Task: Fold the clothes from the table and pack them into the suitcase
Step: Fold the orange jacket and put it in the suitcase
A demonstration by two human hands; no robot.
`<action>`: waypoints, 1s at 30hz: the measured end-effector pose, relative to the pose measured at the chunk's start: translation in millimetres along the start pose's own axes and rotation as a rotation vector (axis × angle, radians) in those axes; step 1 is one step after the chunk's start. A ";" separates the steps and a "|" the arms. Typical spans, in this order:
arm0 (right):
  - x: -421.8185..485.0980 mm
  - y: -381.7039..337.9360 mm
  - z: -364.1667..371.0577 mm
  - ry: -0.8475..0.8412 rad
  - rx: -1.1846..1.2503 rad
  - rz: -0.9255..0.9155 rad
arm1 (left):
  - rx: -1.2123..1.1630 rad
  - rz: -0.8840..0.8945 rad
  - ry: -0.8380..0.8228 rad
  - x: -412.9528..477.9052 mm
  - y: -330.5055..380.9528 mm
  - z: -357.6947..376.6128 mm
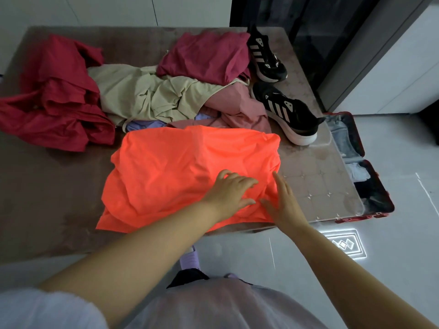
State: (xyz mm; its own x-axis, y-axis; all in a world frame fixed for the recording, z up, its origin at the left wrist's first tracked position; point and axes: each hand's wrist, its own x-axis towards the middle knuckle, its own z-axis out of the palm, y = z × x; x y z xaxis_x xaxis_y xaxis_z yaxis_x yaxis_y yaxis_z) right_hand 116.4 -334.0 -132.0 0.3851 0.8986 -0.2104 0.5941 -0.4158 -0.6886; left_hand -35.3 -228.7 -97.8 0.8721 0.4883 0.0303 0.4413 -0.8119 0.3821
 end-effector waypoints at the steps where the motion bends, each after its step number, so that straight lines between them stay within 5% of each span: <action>1: 0.4 -0.2 -1.6 0.023 0.061 0.033 | -0.042 -0.046 -0.039 5.3 3.4 9.3; 12: -1.8 -13.7 -17.5 0.063 0.352 0.121 | -0.066 -0.297 -0.014 27.1 28.2 43.2; 23: 0.9 1.4 -53.7 -0.107 0.300 0.106 | 0.165 -0.555 0.169 44.6 66.3 79.1; 30: 31.6 0.4 -64.4 -0.156 0.257 0.096 | 0.024 -0.625 0.159 38.5 56.2 62.1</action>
State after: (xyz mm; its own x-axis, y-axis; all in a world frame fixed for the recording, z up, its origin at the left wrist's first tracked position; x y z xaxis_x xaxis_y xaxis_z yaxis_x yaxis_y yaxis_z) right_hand 174.3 -314.8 -94.2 0.3063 0.8759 -0.3728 0.3551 -0.4685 -0.8090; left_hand 36.2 -275.3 -132.5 0.4076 0.9115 -0.0543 0.8623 -0.3647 0.3513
